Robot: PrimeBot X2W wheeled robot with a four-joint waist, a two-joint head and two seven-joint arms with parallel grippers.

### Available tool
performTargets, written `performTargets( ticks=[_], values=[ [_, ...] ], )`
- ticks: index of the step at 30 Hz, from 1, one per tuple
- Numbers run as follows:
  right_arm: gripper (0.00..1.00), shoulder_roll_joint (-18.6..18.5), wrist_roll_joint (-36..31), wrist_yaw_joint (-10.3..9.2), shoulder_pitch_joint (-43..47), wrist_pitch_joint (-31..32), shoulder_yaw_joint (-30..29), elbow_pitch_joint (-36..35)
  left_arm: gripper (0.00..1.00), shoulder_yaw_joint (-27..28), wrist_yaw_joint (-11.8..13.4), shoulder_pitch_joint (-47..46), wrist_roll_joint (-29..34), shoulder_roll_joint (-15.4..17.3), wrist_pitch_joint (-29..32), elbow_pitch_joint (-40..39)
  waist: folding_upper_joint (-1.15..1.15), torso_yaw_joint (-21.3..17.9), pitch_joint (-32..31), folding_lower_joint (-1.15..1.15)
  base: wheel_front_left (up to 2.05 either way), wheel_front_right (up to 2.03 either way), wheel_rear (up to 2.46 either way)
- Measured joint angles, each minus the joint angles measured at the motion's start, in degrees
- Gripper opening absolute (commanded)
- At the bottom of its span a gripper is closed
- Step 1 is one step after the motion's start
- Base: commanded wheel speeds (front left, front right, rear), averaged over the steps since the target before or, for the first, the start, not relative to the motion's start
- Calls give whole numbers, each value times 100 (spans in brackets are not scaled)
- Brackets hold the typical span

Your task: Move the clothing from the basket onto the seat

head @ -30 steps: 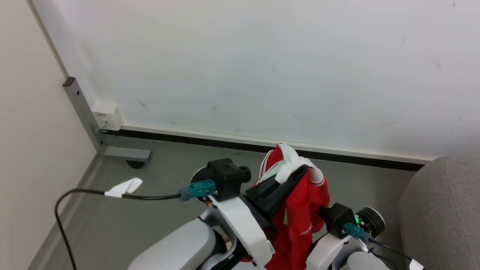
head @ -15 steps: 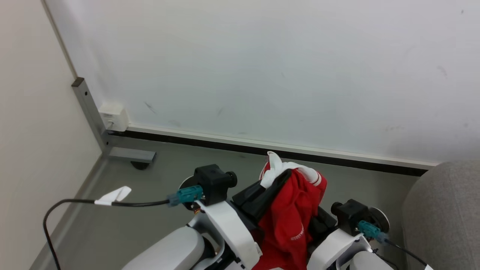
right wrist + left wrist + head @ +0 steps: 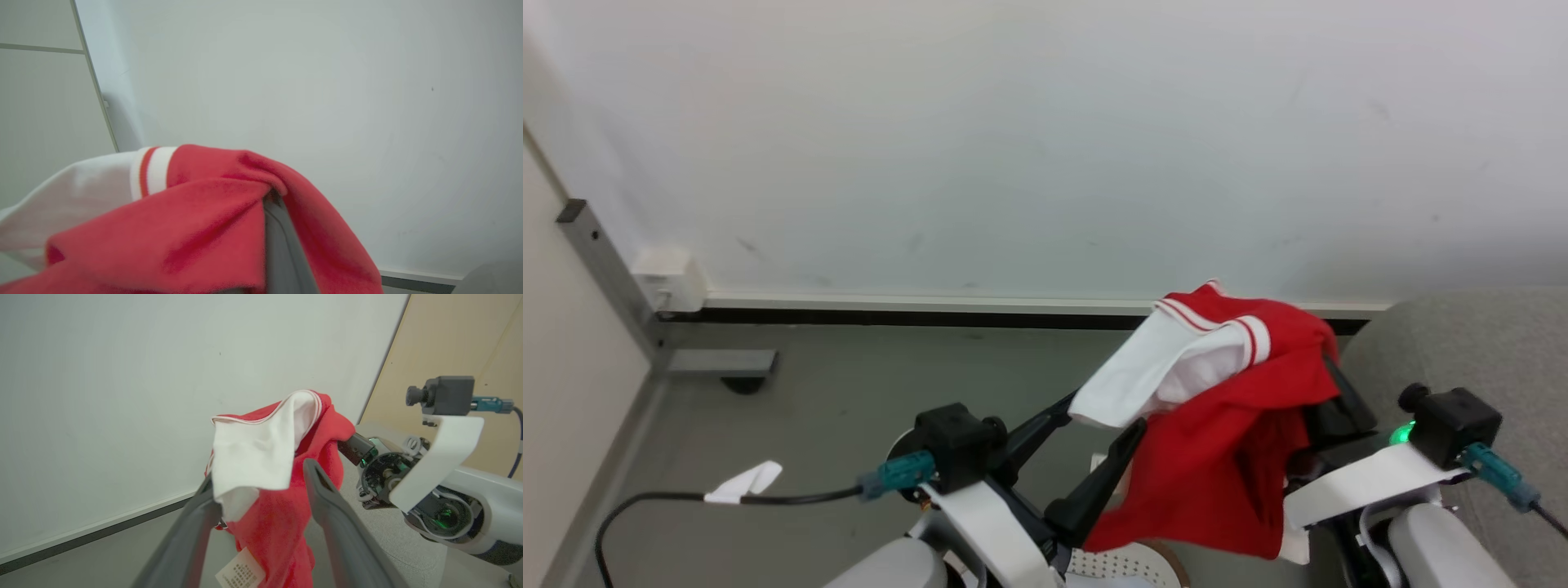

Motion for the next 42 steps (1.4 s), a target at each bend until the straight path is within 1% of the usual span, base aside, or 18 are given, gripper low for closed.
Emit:
performTargets(
  ticks=[4,13,20,24,29,32,35,37,42],
  values=[
    [0,-187,-82,0,-5,0,-409,-292,100,-57,-109,90,80,56,-213,-146,0,-388,60,0,0,0,0],
    [0,-508,-334,0,31,-1,-864,-877,100,105,-90,178,435,151,-499,-205,0,-1501,246,0,0,0,0],
    [0,-583,-388,0,275,44,-1015,-1209,100,196,-105,175,688,126,-557,27,0,-2354,407,0,0,0,0],
    [0,-549,-391,0,358,47,-1101,-1318,100,266,-127,178,757,105,-576,159,0,-2708,540,-1,0,0,0],
    [0,-531,-399,0,289,81,-1192,-1355,100,300,-188,125,849,105,-577,222,0,-2874,838,0,0,0,0],
    [0,-556,-375,0,-15,158,-1301,-1292,100,309,-227,-30,945,153,-564,220,0,-2873,1070,0,0,0,0],
    [0,-662,-313,0,-466,270,-1448,-1154,100,321,-270,-203,985,250,-471,166,0,-2814,1353,0,0,0,0],
    [0,-712,-148,0,-881,336,-1613,-1053,100,323,-286,-325,993,314,-372,98,0,-2746,1569,0,0,0,0],
    [0,-1037,-114,0,-2040,535,-2085,-593,100,344,-346,-608,1053,500,-189,-118,0,-2504,2181,0,0,0,0]
  ],
)
